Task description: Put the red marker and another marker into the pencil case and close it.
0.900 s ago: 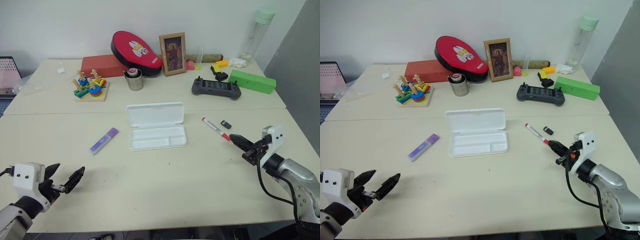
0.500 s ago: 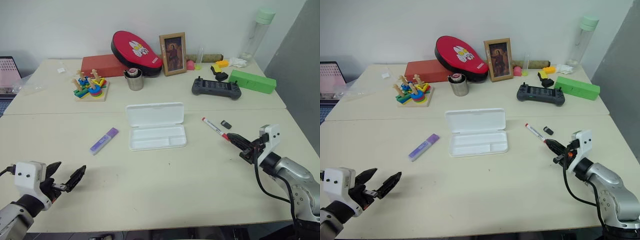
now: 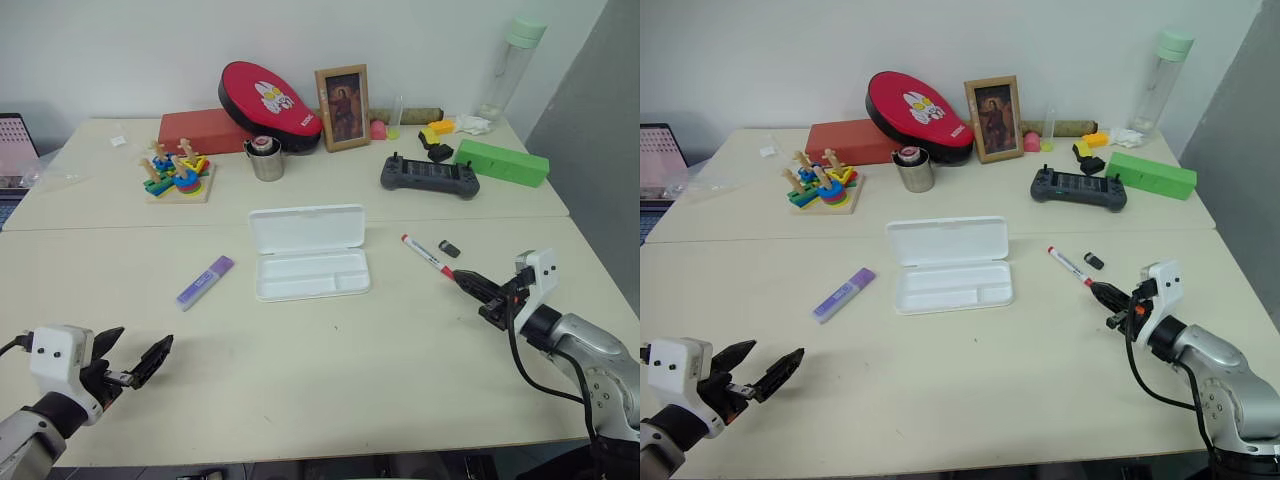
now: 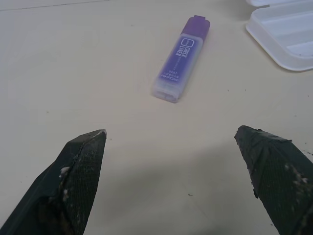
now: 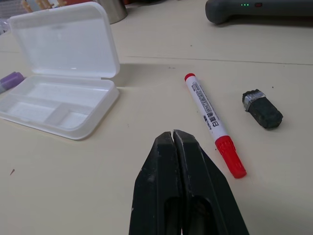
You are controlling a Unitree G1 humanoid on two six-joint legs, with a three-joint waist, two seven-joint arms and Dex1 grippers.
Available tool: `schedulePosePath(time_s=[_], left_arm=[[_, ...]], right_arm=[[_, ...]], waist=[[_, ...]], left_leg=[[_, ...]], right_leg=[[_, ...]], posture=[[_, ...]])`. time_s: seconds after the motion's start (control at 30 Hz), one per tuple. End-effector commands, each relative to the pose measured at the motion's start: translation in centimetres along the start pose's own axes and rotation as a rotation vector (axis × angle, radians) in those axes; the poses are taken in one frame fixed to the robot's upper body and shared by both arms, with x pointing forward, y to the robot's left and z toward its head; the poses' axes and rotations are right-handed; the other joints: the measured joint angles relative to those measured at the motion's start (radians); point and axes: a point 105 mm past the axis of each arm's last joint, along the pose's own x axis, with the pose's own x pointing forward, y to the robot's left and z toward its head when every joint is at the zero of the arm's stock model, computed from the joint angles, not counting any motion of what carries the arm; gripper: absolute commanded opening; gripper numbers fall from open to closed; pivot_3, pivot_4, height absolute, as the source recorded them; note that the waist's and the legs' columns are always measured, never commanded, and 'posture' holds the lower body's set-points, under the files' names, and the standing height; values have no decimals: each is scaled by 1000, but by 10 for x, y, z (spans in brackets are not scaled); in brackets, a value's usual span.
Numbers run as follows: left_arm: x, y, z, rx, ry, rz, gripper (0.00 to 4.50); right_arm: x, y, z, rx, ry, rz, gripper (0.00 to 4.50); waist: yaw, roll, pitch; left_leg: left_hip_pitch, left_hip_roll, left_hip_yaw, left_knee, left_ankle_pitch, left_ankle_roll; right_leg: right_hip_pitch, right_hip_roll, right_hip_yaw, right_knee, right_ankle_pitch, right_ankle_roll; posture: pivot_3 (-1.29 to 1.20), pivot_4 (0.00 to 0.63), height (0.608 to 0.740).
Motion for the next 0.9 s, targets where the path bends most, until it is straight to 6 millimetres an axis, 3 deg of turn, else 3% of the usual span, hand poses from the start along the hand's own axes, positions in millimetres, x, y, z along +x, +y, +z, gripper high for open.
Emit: schedulePosePath(time_s=[0.03,0.23,0.33,0.5,0.7,0.83,0.9], left_arm=[[-2,-2,9,45,-4,-17,4500],[-3,-1,14,56,-13,-31,4500],[-4,-2,15,68,-11,-46,4500],[-8,-7,18,94,15,-113,4500],[-9,-8,21,111,20,-139,4500],[-2,-18,23,131,27,-210,4500],[3,-23,23,153,41,-243,4500]], right_arm=[[1,6,12,-32,-11,34,11],[4,7,5,-5,114,51,11],[7,13,15,-14,78,95,11],[11,28,29,-79,68,198,928],[15,40,36,-140,78,272,2374],[28,75,38,-323,158,545,3251],[37,83,39,-371,171,621,3251]], waist=[[0,0,0],[0,0,0],[0,0,0],[0,0,0],[0,0,0],[-3,0,0],[-3,0,0]], left_leg=[[0,0,0,0,0,0],[-1,0,0,0,0,0],[-1,0,0,0,0,0],[-2,0,1,0,0,0],[-3,0,1,0,0,0],[-3,0,2,0,0,0],[-3,2,2,0,0,0]], right_leg=[[0,0,0,0,0,0],[-1,0,0,0,0,0],[-1,0,0,0,0,0],[-2,0,0,0,0,0],[-3,0,0,0,0,0],[-5,0,2,0,0,0],[-6,2,1,1,1,-2]], posture=[[0,150,740],[0,150,740],[0,150,740],[0,150,740],[0,150,740],[0,150,740],[0,150,740]])
